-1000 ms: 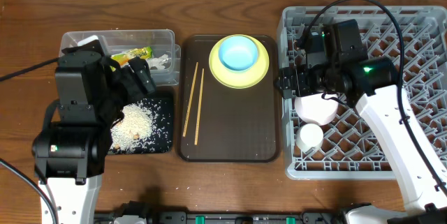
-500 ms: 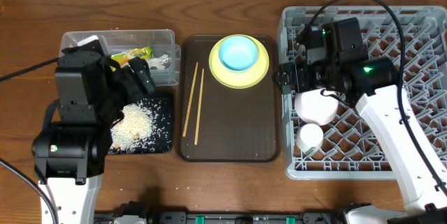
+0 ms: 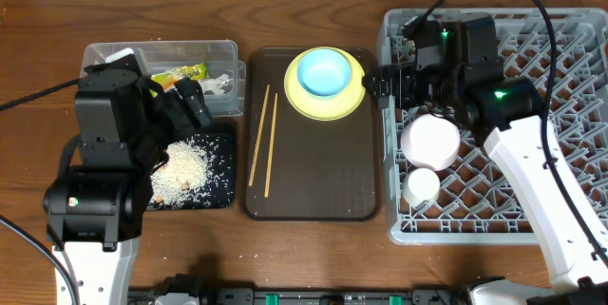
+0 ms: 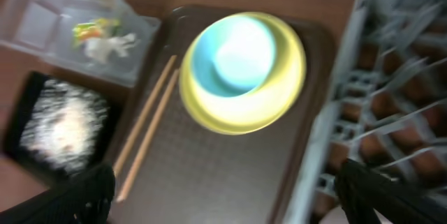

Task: Sort waste into correct bins and load items into the dishwasher rack
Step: 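Move the right gripper over the light-blue bowl on the yellow plate, then grasp the light-blue bowl rim and lift it off the plate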

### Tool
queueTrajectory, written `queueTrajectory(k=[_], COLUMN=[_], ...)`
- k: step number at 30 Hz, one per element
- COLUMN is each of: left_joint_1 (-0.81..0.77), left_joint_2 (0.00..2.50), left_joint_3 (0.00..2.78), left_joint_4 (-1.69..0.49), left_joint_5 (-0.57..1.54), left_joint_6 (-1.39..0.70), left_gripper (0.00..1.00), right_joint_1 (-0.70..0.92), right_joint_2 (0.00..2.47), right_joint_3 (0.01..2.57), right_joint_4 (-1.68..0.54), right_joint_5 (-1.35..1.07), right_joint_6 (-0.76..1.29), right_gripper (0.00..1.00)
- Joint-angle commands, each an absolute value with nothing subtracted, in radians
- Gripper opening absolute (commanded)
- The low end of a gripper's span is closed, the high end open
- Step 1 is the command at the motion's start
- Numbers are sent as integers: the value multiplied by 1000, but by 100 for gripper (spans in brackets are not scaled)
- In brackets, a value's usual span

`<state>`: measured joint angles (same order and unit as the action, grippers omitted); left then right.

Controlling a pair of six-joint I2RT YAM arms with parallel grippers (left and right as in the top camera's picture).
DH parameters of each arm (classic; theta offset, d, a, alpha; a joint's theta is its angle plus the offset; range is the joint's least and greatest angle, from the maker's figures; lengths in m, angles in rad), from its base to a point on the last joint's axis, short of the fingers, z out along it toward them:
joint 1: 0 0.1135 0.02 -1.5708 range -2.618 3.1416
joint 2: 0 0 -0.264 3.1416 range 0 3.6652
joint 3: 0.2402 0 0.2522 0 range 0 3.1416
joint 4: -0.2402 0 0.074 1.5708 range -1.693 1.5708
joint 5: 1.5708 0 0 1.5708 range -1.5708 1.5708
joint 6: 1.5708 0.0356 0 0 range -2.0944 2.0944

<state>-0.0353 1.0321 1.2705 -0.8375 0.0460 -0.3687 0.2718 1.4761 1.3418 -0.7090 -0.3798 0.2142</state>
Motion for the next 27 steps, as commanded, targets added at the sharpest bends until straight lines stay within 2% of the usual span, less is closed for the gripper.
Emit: queueTrajectory(k=[1,2,4,9,14,22,25,27], left_joint_1=[-31,-31,-31,-31,-31,-31,-31,-31], left_joint_2=[1032,1032,1032,1032,1032,1032,1032,1032], left_joint_3=[1285,1285,1285,1285,1285,1285,1285,1285], left_joint_4=[-838,-838,-838,-838,-838,-838,-838,-838], left_joint_5=[44,44,44,44,44,44,44,44], left_joint_6=[-360,-360,-360,-360,-360,-360,-360,-360], left_gripper=[91,91,91,91,91,91,91,91], right_joint_1=[290,294,314,454,568,634,643,643], right_joint_2=[1473,1473,1475,1502,1574,1771,1849,1894], right_joint_3=[1353,1353,1353,1354,1415,1505,1505,1505], right_joint_4=[-683,-675,-653,-573,-560,-510,-484,-464], right_joint_5=[-488,-486,-478,-398,-240,-54,12,24], right_joint_6=[333,357,350,230,159,7,-26,-28], right_gripper=[89,75,65,61,65,65,72,72])
